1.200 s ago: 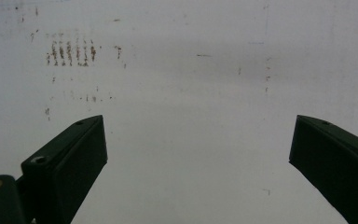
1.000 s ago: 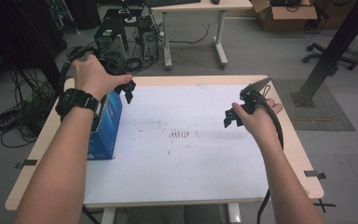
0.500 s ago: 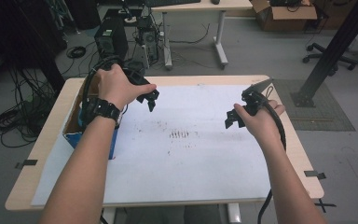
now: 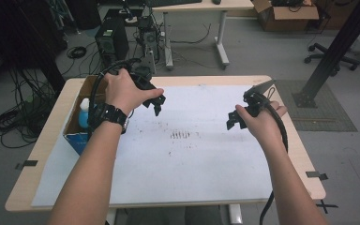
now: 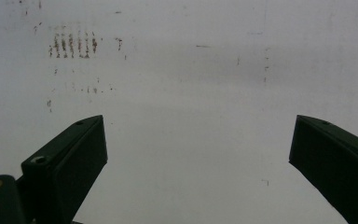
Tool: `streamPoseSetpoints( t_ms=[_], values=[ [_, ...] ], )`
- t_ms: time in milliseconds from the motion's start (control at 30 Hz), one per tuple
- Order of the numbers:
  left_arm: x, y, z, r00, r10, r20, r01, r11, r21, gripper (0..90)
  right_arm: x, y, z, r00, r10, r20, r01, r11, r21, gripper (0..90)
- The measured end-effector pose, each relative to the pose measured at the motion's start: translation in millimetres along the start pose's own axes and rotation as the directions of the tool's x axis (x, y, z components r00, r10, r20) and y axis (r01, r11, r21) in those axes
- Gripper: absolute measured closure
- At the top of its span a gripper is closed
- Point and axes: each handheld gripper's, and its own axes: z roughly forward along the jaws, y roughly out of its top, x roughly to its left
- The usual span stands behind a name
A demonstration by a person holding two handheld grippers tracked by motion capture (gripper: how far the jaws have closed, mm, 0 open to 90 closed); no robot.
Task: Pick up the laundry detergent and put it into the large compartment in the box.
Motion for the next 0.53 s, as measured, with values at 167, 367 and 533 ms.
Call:
streamPoseSetpoints(
  t_ms=[167,367,533],
  values=[
    [0.0,-1.4,2.1,1.0000,-0.001,0.006,0.001,1.0000,0.003,5.0,1.0,-0.6,-0.4,1.0000,-0.002,-0.001,0.002,1.000,0.000,4.1],
    [0.1,-1.9,2.3,1.0000,0.001,0.009,-0.001,1.0000,0.005,5.0,1.4,-1.3,-1.1,1.0000,0.000,0.001,0.000,1.000,0.001,4.1],
    [0.1,-1.6,2.6,1.0000,0.004,0.007,-0.004,1.0000,0.006,5.0,1.8,-1.2,-0.8,1.0000,0.003,0.000,-0.003,1.000,0.004,4.1]
  ],
)
